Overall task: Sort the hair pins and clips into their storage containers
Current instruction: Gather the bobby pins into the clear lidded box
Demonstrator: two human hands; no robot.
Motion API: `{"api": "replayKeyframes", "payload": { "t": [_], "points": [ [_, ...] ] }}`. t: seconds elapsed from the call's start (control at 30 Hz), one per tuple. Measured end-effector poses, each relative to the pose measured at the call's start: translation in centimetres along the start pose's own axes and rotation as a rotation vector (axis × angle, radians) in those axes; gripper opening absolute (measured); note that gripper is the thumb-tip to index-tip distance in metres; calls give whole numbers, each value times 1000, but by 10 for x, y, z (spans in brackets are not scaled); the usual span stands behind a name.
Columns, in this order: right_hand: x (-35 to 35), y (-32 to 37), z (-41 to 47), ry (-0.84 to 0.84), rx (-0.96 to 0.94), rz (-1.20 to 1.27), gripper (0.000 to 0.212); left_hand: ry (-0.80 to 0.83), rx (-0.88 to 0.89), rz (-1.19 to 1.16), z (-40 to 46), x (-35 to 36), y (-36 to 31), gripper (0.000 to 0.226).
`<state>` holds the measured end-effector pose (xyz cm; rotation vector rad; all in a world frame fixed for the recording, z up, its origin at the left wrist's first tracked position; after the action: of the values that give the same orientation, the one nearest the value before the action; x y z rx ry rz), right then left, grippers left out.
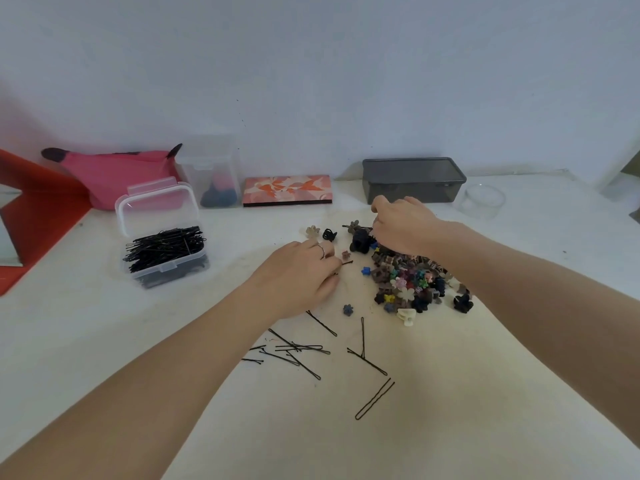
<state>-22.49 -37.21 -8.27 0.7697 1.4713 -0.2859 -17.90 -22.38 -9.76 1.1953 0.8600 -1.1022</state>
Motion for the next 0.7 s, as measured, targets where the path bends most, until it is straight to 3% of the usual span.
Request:
{"api": "replayKeyframes", "payload": {
  "t": [0.33, 0.47, 0.57, 0.7],
  "points": [
    [13, 20, 24, 193, 75, 186, 51, -1, -6, 25, -7, 3, 19, 49],
    [20, 34, 29, 238, 121, 339, 48, -10, -240, -152, -8, -3, 53, 34],
    [19, 46, 37, 248, 117, 298, 39, 80, -411, -215, -6, 11, 80, 42],
    [21, 64, 39, 298, 72, 228, 42, 174, -389, -261, -1, 31, 87, 52]
  ]
}}
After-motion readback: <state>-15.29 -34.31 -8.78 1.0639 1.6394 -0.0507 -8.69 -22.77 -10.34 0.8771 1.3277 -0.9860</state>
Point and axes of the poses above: each hand's wrist, its own z-axis towards the middle knuckle, its own x-axis out of the palm, y = z × x, the point moved 10 cm from there along z, towards the middle knuckle, and after that the axes turned 10 degrees about z, right-handed, at the moved point
